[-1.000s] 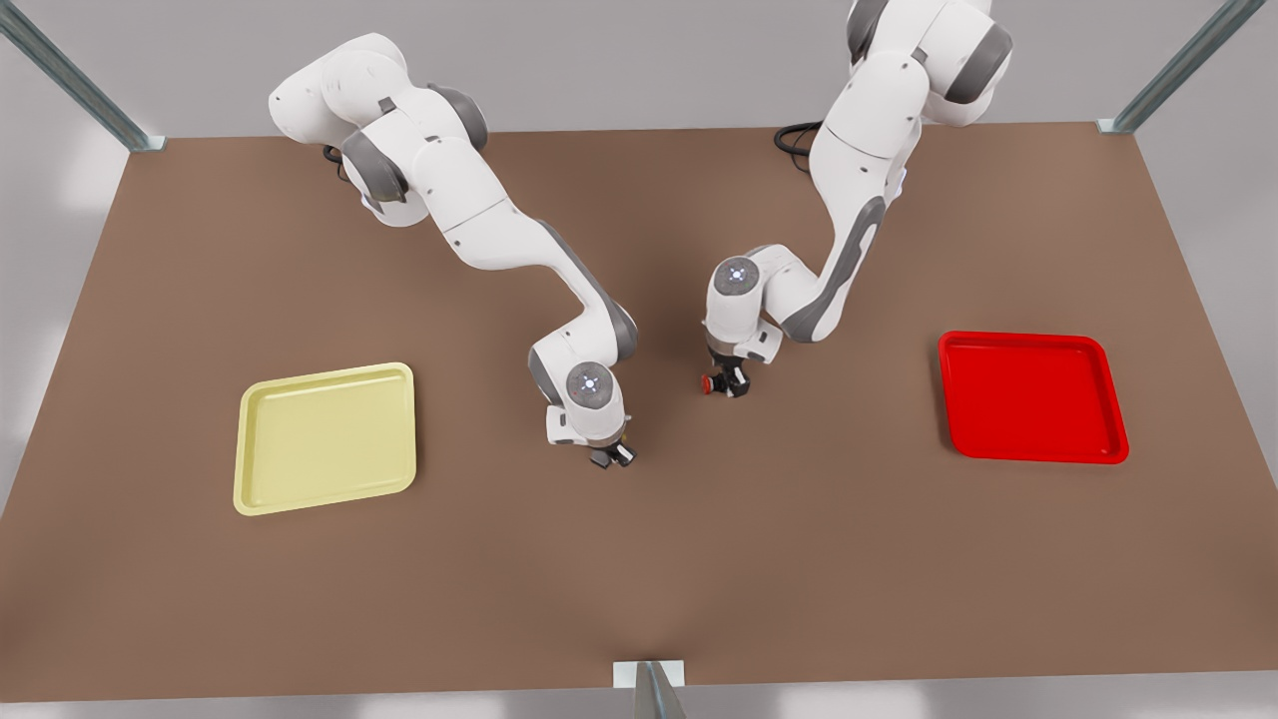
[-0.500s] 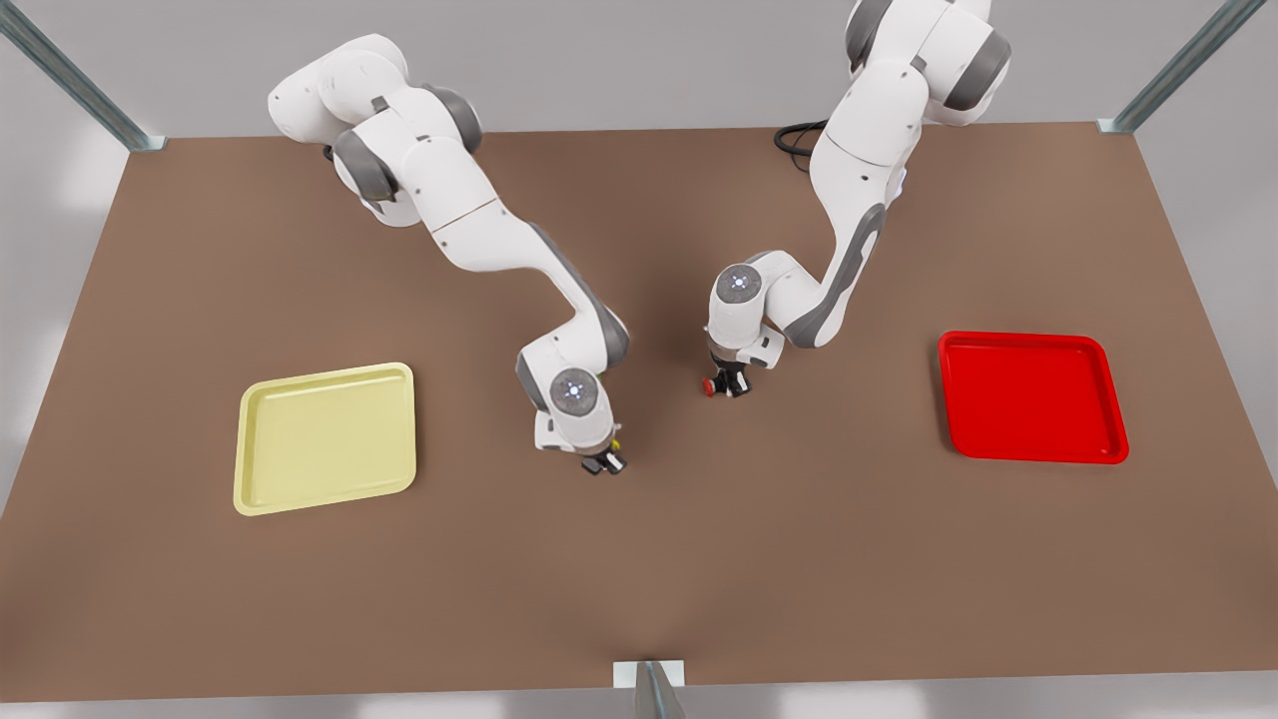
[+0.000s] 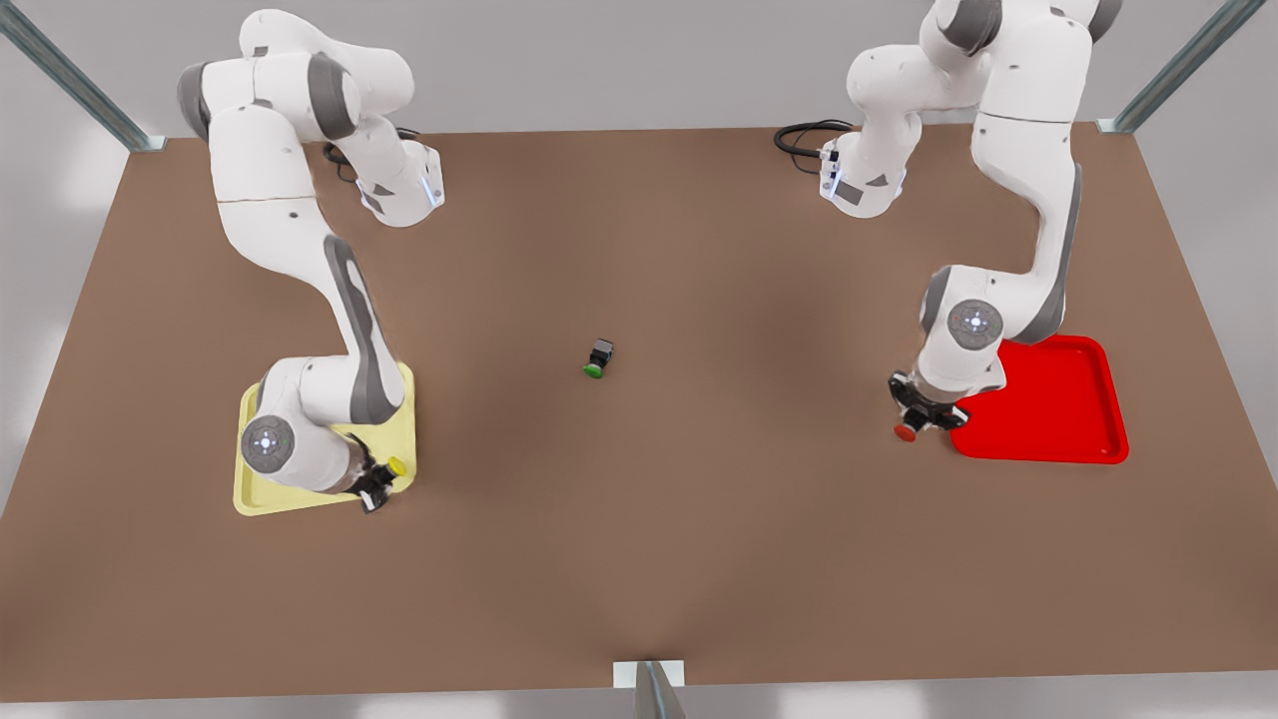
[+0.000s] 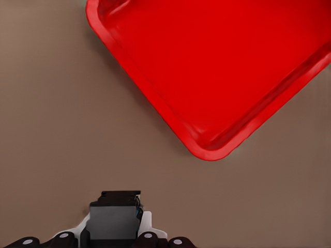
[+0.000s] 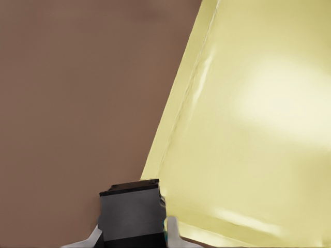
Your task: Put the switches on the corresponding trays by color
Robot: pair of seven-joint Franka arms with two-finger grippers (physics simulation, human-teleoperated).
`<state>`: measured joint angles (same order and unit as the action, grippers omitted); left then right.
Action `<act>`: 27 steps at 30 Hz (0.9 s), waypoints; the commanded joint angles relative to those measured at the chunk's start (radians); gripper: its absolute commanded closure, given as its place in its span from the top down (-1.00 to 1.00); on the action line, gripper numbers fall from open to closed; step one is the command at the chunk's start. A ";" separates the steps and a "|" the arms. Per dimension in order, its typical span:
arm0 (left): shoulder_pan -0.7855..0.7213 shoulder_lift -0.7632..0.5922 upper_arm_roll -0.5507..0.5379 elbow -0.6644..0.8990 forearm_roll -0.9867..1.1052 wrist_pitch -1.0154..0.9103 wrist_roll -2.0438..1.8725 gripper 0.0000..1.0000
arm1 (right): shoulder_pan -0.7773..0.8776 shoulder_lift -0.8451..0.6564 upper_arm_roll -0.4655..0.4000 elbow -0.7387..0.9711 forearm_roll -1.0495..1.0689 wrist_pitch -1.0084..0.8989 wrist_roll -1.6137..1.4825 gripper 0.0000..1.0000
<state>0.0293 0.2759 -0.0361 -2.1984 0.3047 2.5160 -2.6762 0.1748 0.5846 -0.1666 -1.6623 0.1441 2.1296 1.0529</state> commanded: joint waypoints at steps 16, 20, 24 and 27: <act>0.213 0.143 0.148 0.081 -0.029 -0.103 1.076 1.00 | -0.126 0.098 -0.156 0.006 -0.047 -0.249 -1.294 1.00; 0.227 0.126 0.143 0.081 -0.029 -0.112 1.084 1.00 | -0.127 0.097 -0.156 0.016 -0.047 -0.255 -1.295 1.00; 0.184 0.026 -0.182 0.558 -0.081 -0.867 1.326 1.00 | -0.130 0.087 -0.156 0.072 -0.049 -0.310 -1.315 1.00; 0.046 0.009 -0.220 0.821 -0.236 -1.100 1.899 1.00 | -0.138 0.077 -0.151 0.121 -0.041 -0.361 -1.329 1.00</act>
<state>0.1082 0.2927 -0.2426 -1.4230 0.1482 1.8557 -1.7262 0.0375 0.6599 -0.3176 -1.5532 0.0970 1.8310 0.0466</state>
